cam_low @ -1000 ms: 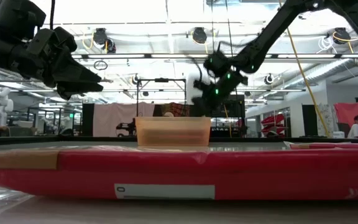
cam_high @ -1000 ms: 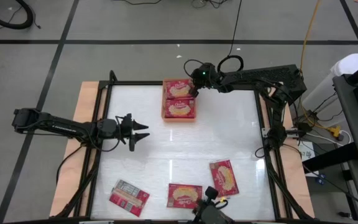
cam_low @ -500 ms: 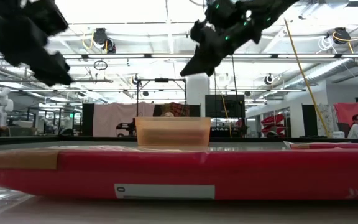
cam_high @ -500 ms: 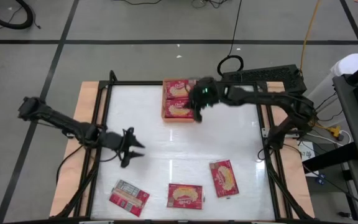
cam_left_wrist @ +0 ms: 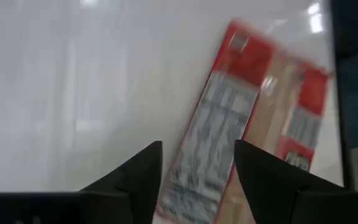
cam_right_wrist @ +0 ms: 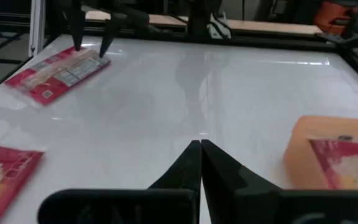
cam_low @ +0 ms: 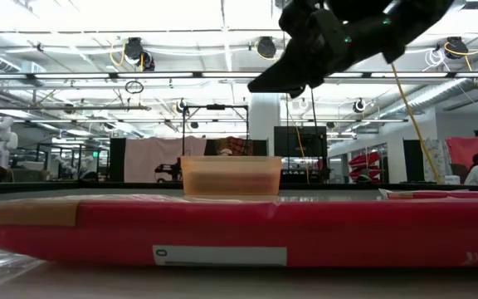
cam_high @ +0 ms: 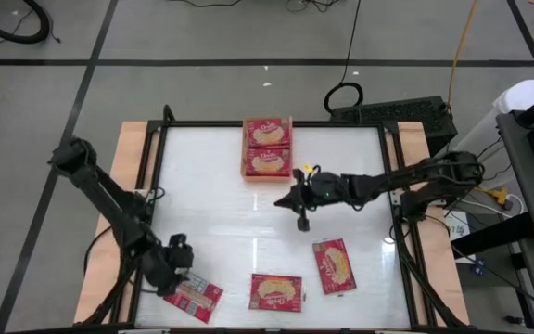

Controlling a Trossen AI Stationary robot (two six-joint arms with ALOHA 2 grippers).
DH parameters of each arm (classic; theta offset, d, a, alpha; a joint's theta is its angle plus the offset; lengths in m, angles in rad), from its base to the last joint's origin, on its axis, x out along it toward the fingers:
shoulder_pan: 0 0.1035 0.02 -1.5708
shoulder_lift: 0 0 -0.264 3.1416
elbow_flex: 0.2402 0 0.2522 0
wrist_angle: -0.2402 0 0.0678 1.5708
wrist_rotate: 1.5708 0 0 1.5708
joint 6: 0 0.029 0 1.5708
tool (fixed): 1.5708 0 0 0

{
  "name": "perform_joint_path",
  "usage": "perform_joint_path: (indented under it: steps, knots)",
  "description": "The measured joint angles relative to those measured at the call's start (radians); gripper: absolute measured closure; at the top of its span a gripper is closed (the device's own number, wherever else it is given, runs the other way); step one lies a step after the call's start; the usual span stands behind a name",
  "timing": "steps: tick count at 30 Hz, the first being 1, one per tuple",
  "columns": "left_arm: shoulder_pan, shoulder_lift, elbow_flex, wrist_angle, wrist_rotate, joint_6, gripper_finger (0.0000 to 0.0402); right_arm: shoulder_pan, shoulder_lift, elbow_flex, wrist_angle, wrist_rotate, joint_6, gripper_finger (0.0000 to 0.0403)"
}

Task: Sort popcorn bags into baskets
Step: Put the red popcorn bag into the orange bin

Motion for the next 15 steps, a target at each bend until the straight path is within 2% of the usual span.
perform_joint_path:
  steps: [6, 11, 15]
  knots:
    - [-0.082, 0.153, 0.115, -0.148, 0.036, -0.305, 0.0138, 0.054, 0.002, -0.014, 0.006, 0.045, 0.019, 0.0399]
    - [-0.153, 0.202, 0.146, -0.134, 0.100, -0.523, 0.0082, 0.076, 0.002, -0.014, 0.015, 0.045, 0.018, 0.0399]
    - [-0.225, 0.231, 0.160, -0.137, 0.118, -0.656, 0.0062, 0.089, 0.002, -0.014, 0.036, 0.049, 0.019, 0.0399]
